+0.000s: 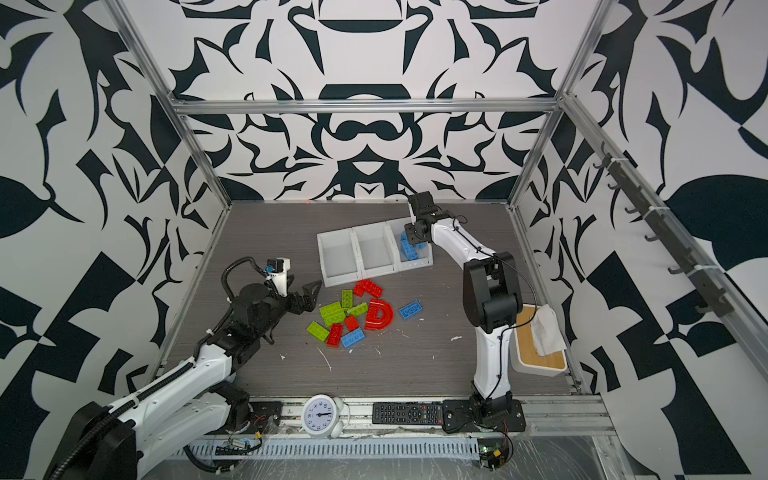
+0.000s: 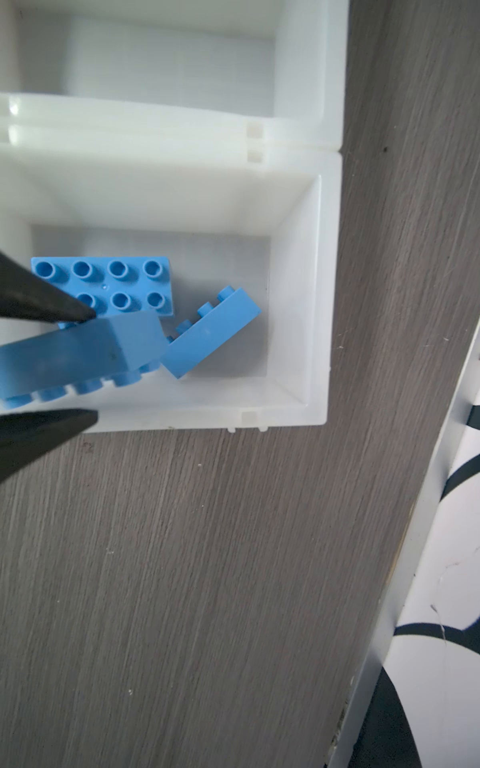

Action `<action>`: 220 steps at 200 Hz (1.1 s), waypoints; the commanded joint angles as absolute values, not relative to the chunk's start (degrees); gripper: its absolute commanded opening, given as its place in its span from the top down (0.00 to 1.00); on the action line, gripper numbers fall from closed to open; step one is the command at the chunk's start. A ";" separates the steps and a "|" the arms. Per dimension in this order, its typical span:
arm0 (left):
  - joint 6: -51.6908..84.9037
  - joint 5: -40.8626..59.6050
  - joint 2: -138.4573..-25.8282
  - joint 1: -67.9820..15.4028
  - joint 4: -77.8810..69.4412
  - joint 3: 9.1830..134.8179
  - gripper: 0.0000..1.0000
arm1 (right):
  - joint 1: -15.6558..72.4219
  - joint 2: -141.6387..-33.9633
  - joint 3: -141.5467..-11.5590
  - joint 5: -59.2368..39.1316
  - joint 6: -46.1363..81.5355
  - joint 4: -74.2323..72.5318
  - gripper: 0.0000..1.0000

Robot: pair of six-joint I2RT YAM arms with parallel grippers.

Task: Sort the legos into containers by color
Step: 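Release the long blue brick and move the right gripper back to the pile, then lower the right gripper onto the blue brick nearest the robot and grasp it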

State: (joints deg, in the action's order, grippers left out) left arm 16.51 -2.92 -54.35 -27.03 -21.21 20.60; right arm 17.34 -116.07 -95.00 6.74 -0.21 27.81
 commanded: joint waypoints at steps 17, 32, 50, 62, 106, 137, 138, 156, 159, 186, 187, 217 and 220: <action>16.47 -2.64 -54.40 -27.11 -21.91 21.19 0.01 | 17.67 -111.90 -93.67 4.02 -0.01 28.18 0.49; 16.44 -2.71 -54.15 -27.08 -21.75 21.11 0.01 | 17.75 -109.31 -91.90 0.75 0.57 28.86 0.47; 16.49 -3.07 -53.70 -27.09 -21.53 21.13 0.01 | 18.09 -103.86 -86.29 -3.66 2.11 27.61 0.46; 16.53 -3.07 -53.51 -27.12 -21.52 21.01 0.01 | 18.90 -99.19 -80.64 -5.63 3.21 25.78 0.45; 16.75 -3.03 -53.73 -27.14 -21.66 21.01 0.01 | 22.24 -85.70 -63.70 -7.99 5.62 25.28 0.42; 16.51 -3.08 -54.73 -27.08 -21.41 21.51 0.01 | 26.17 -81.33 -58.50 -5.33 5.56 28.81 0.40; 16.51 -3.08 -54.70 -27.08 -21.38 21.52 0.01 | 26.22 -81.27 -58.39 -5.26 5.55 28.91 0.40; 16.71 -2.82 -54.75 -27.11 -21.37 21.56 0.01 | 28.07 -80.89 -56.53 -2.75 5.09 29.62 0.39; 16.78 -2.77 -54.78 -27.12 -21.40 21.54 0.01 | 28.34 -81.00 -56.44 -2.46 4.94 29.82 0.39; 16.80 -2.64 -55.10 -27.08 -21.53 21.60 0.01 | 29.94 -82.95 -56.60 0.29 4.31 32.05 0.31; 16.79 -2.64 -55.11 -27.07 -21.53 21.61 0.01 | 29.95 -83.05 -56.60 0.32 4.31 32.02 0.31; 16.72 -2.64 -55.19 -27.12 -21.50 21.62 0.01 | 30.57 -84.80 -57.01 -0.22 4.21 32.34 0.30; 16.77 -2.64 -55.19 -27.14 -21.45 21.62 0.01 | 30.60 -84.96 -57.14 -0.33 4.12 32.46 0.30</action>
State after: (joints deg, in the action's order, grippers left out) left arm 16.53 -2.94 -55.00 -27.03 -21.17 20.60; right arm 30.15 -84.29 -56.18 -1.69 4.36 30.70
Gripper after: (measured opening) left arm 0.994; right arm 0.692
